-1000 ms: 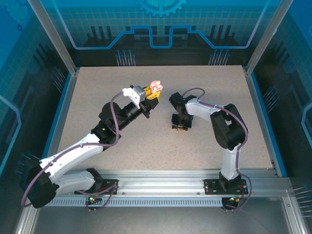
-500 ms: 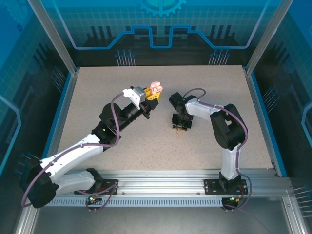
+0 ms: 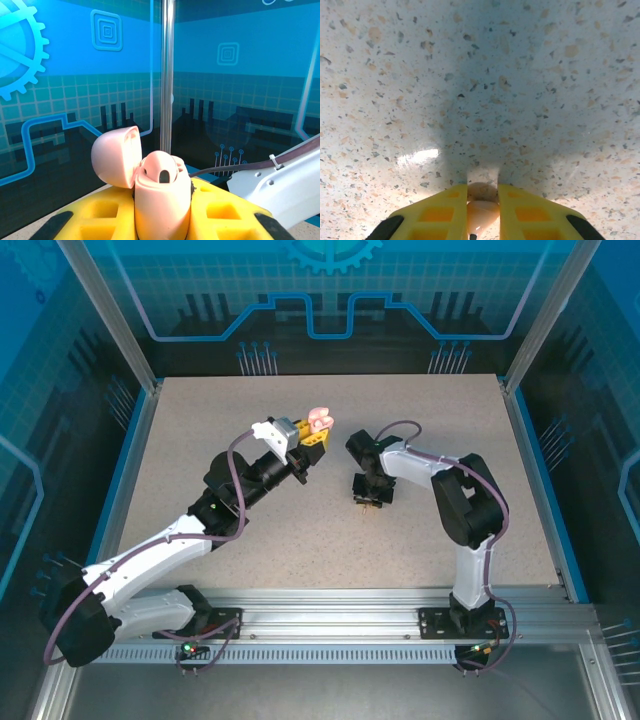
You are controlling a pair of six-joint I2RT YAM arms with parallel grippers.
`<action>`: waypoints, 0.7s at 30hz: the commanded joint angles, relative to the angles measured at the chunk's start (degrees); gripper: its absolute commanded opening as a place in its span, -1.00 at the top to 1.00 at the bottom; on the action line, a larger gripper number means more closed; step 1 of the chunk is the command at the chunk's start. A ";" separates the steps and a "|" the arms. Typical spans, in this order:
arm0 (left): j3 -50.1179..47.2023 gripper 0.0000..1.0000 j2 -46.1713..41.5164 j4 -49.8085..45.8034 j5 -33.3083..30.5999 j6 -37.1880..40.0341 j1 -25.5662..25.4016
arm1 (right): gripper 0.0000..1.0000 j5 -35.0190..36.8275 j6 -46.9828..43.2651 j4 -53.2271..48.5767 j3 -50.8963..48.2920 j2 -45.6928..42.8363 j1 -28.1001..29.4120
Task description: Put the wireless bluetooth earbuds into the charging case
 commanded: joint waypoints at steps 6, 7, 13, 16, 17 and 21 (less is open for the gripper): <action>0.69 1.00 -0.18 2.70 -0.66 -1.21 -0.41 | 0.68 -0.69 0.82 -1.80 -3.16 -5.32 1.85; 0.65 1.00 -0.19 2.77 -0.60 -1.27 -0.40 | 0.68 -0.30 0.67 -1.68 -3.32 -5.95 1.82; 0.68 1.00 -0.05 2.51 -0.60 -1.34 -0.45 | 0.68 1.19 -1.16 0.77 -4.21 -8.75 1.98; 0.56 1.00 -0.19 2.42 -0.59 -1.08 -0.40 | 0.68 2.10 -2.15 3.13 -5.18 -11.44 2.04; 0.51 1.00 -0.24 2.26 -0.63 -0.95 -0.46 | 0.68 2.40 -2.51 3.49 -5.07 -12.54 2.04; 0.32 1.00 -0.40 1.87 -0.40 -0.29 -0.44 | 0.68 3.95 -4.20 3.87 -3.26 -18.29 2.08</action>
